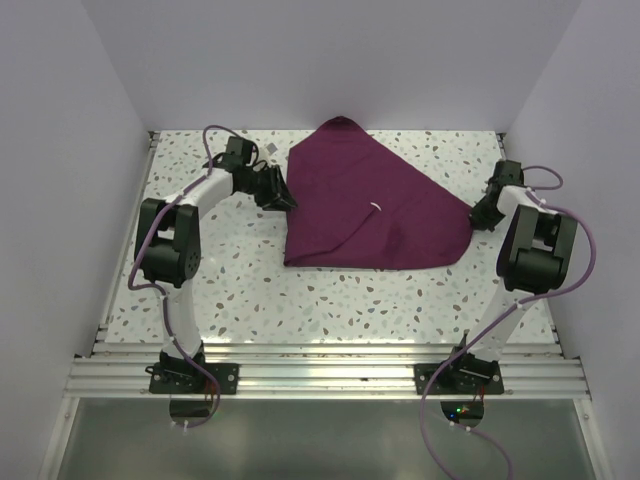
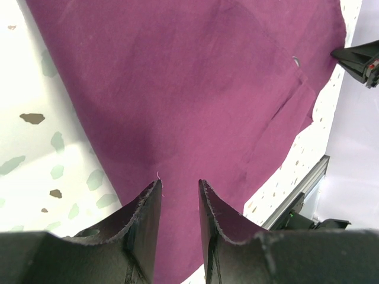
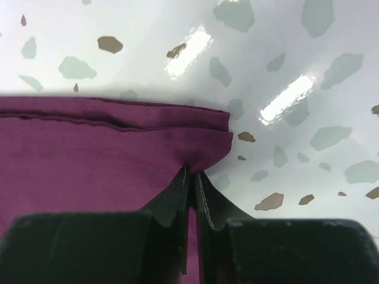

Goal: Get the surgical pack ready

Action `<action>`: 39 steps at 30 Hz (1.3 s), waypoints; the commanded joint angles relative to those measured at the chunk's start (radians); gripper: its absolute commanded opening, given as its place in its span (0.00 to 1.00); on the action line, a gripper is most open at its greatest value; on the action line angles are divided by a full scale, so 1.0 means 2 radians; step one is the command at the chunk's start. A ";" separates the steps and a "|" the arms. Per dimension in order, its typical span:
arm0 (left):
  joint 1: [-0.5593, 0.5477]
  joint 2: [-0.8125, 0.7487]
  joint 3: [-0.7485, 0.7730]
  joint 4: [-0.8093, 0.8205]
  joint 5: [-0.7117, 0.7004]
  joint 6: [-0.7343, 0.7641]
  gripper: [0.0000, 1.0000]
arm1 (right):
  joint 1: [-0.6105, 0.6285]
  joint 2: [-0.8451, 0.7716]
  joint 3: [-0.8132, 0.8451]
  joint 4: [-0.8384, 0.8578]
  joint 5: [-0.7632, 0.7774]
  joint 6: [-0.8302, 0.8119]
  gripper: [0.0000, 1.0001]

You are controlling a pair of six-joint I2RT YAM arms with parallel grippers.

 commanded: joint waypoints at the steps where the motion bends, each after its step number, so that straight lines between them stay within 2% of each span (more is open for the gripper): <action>1: 0.006 -0.030 0.009 -0.006 -0.012 0.018 0.35 | 0.002 -0.029 -0.018 0.005 -0.034 0.003 0.07; 4: 0.010 -0.030 0.006 -0.010 -0.019 0.024 0.34 | 0.017 -0.063 0.000 -0.026 -0.043 -0.004 0.00; 6: 0.015 -0.032 0.003 -0.013 -0.028 0.027 0.34 | 0.032 -0.086 0.013 -0.048 -0.049 -0.013 0.00; 10: 0.033 -0.044 -0.006 -0.009 -0.047 0.022 0.34 | 0.107 -0.126 0.051 -0.066 -0.039 -0.020 0.00; 14: 0.055 -0.040 -0.015 -0.013 -0.049 0.015 0.34 | 0.180 -0.126 0.114 -0.087 -0.039 -0.036 0.00; 18: 0.057 -0.037 -0.034 -0.002 -0.042 0.011 0.34 | 0.234 -0.094 0.185 -0.103 -0.066 -0.043 0.00; 21: 0.057 -0.029 -0.044 0.001 -0.037 0.010 0.34 | 0.285 -0.076 0.213 -0.092 -0.079 -0.047 0.00; 28: 0.057 -0.025 -0.073 0.022 -0.028 0.001 0.34 | 0.359 -0.009 0.288 -0.095 -0.105 -0.050 0.00; 39: 0.056 -0.022 -0.099 0.041 -0.014 -0.009 0.34 | 0.420 0.085 0.371 -0.111 -0.138 -0.057 0.00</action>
